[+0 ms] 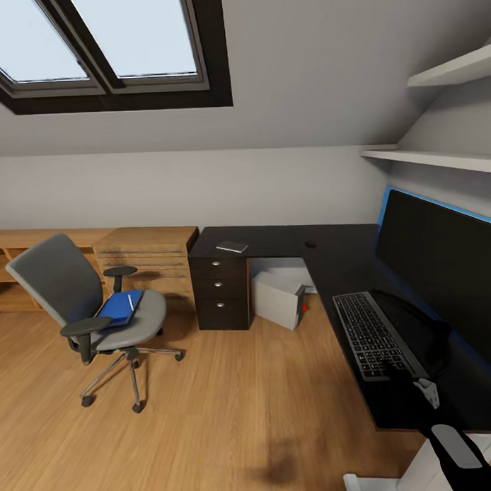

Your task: In the bedroom, organize the workspace by keeping the computer under the desk, ensuring the monitor is on the desk, placing the keyboard on the desk next to the monitor, placing the mouse on the desk next to the keyboard, moving the folder from the swivel chair onto the desk next to the mouse, stacking the notebook on top of the folder with the pen on top of the notebook, and positioning the swivel chair next to the desk.

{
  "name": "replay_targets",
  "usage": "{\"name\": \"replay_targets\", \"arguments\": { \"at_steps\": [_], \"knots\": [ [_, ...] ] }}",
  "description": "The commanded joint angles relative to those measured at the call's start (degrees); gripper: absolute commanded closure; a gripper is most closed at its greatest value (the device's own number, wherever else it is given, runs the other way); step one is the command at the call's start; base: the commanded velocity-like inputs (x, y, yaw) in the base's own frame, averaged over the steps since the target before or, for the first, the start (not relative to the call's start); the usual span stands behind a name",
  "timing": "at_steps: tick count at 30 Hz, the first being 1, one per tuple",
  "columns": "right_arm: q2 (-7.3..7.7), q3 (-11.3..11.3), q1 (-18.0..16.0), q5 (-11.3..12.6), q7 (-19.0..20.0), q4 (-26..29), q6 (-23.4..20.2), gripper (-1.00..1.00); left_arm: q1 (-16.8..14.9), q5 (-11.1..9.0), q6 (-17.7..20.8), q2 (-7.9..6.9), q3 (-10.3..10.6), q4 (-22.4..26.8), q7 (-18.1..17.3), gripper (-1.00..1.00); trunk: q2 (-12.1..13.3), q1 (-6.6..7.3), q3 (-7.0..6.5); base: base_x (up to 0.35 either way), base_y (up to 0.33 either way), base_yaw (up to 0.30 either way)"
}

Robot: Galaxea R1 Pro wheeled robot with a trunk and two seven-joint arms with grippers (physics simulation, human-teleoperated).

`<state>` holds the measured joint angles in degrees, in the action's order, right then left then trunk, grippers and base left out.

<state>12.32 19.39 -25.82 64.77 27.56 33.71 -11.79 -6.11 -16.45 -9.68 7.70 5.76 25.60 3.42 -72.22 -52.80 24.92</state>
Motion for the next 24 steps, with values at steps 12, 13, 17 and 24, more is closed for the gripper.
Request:
{"name": "replay_targets", "arguments": {
  "at_steps": [12,13,17,24],
  "knots": [
    [-0.01,-0.33,-0.02,-0.55,0.46,-1.46,-0.43,1.0,-0.04,-0.52,-0.25,-0.05,0.47,-0.03,0.36,-1.0,-0.03,0.0,0.07,-0.001,0.001,0.0],
    [-0.01,-0.35,-0.02,-0.56,0.46,-1.46,-0.43,1.0,-0.04,-0.52,-0.25,-0.05,0.47,-0.03,0.36,-1.0,-0.03,0.0,0.07,0.0,0.0,0.0],
    [-0.01,-0.4,-0.02,-0.65,0.48,-1.45,-0.43,1.0,-0.04,-0.52,-0.25,-0.05,0.47,-0.03,0.36,-1.0,-0.03,0.0,0.07,0.0,0.0,0.0],
    [-0.01,-0.48,-0.02,-0.72,0.48,-1.39,-0.43,1.0,-0.04,-0.52,-0.25,-0.05,0.48,-0.04,0.36,-1.0,-0.03,0.0,0.07,0.101,0.072,0.0]
  ]
}}
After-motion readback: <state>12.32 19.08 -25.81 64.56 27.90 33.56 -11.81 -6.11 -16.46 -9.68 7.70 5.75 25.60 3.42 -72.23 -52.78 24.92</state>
